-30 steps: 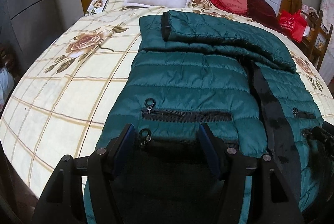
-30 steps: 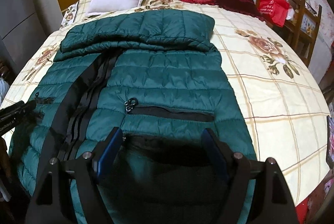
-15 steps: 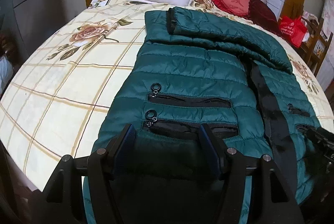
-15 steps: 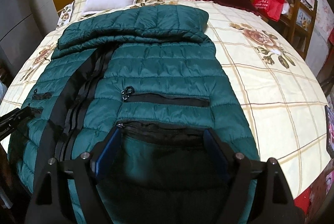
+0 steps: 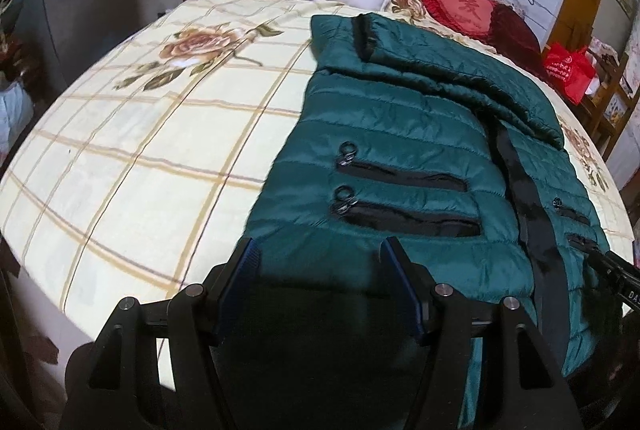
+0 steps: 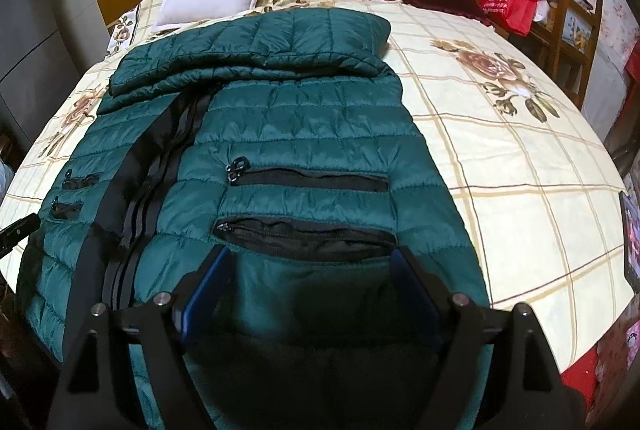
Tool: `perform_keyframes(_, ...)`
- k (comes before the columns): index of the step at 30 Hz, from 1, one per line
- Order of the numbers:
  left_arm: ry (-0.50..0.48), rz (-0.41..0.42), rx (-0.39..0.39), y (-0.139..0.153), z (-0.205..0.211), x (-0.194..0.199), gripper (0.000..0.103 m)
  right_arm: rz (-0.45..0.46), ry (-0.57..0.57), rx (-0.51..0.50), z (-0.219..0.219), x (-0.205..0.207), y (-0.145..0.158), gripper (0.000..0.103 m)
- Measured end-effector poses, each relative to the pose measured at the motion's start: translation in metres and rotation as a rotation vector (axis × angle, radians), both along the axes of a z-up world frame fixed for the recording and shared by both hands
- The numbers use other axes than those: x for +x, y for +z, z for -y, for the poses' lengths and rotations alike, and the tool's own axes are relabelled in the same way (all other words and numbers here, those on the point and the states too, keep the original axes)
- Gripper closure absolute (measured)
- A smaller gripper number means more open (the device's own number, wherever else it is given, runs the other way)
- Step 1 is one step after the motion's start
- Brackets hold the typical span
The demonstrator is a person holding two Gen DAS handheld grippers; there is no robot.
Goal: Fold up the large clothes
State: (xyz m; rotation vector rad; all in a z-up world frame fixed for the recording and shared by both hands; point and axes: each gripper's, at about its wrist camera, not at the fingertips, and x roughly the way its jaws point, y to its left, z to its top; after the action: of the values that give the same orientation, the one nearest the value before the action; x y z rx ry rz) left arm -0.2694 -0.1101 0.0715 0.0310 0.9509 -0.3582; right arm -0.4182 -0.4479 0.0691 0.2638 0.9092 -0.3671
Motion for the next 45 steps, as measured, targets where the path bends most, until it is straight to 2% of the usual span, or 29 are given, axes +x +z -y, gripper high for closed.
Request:
perform_keyframes(12, 0.031, -0.103, -0.103, -0.006, -0.047, -0.001, 0.030, 0.013, -0.017, 0.010, 0.013, -0.028, 0.003, 0.016)
perform_keyframes(15, 0.057, -0.100, -0.100, -0.007, -0.058, 0.002, 0.029, 0.008, -0.018, 0.024, 0.023, -0.041, 0.000, 0.008)
perform_keyframes(17, 0.074, -0.134, -0.138, -0.012, -0.066, 0.007, 0.029, -0.009, -0.017, 0.037, 0.030, -0.048, -0.004, 0.006)
perform_keyframes(20, 0.071, -0.197, -0.176, -0.021, -0.068, 0.013, 0.030, -0.023, -0.022, 0.091, 0.040, -0.058, -0.012, 0.006)
perform_keyframes(24, 0.065, -0.246, -0.208, -0.029, -0.066, 0.014, 0.030, -0.017, -0.039, 0.241, 0.053, -0.068, -0.025, 0.006)
perform_keyframes(33, 0.012, -0.215, -0.148, -0.030, -0.053, 0.009, 0.025, -0.035, 0.063, 0.236, 0.042, -0.063, -0.026, 0.006)
perform_keyframes(41, -0.005, -0.214, -0.118, -0.030, -0.044, 0.004, 0.022, -0.038, 0.110, 0.232, 0.041, -0.062, -0.026, 0.004)
perform_keyframes(45, -0.007, -0.205, -0.104, -0.030, -0.040, 0.002, 0.022, -0.011, 0.162, 0.273, 0.036, -0.062, -0.025, 0.004)
